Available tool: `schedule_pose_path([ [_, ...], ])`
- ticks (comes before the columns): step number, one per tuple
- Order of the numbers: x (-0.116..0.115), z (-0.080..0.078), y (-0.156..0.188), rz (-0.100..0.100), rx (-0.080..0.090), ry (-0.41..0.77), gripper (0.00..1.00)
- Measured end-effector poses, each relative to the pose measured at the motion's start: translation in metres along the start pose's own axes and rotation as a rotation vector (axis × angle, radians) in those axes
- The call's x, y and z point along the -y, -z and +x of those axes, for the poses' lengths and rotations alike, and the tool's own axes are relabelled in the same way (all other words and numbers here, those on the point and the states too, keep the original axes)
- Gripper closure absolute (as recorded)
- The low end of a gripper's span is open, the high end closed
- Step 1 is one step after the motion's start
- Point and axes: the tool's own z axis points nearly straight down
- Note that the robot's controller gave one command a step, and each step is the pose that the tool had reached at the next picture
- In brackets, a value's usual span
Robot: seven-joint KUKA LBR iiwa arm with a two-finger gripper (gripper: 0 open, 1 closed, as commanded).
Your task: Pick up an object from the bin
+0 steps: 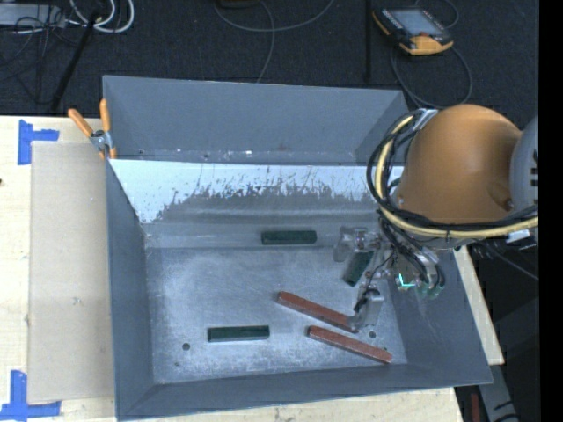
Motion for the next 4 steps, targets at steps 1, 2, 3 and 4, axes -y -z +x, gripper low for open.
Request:
schedule_pose_path([
  [1,-0.013,-0.006,-0.17,0.0,0.003,0.253,0.0],
  [2,-0.129,-0.016,-0.14,-0.003,0.012,0.327,0.0],
  [3,-0.152,-0.038,-0.178,0.0,0.009,0.347,0.0],
  [4,-0.151,-0.038,-0.176,0.001,0.008,0.345,1.0],
])
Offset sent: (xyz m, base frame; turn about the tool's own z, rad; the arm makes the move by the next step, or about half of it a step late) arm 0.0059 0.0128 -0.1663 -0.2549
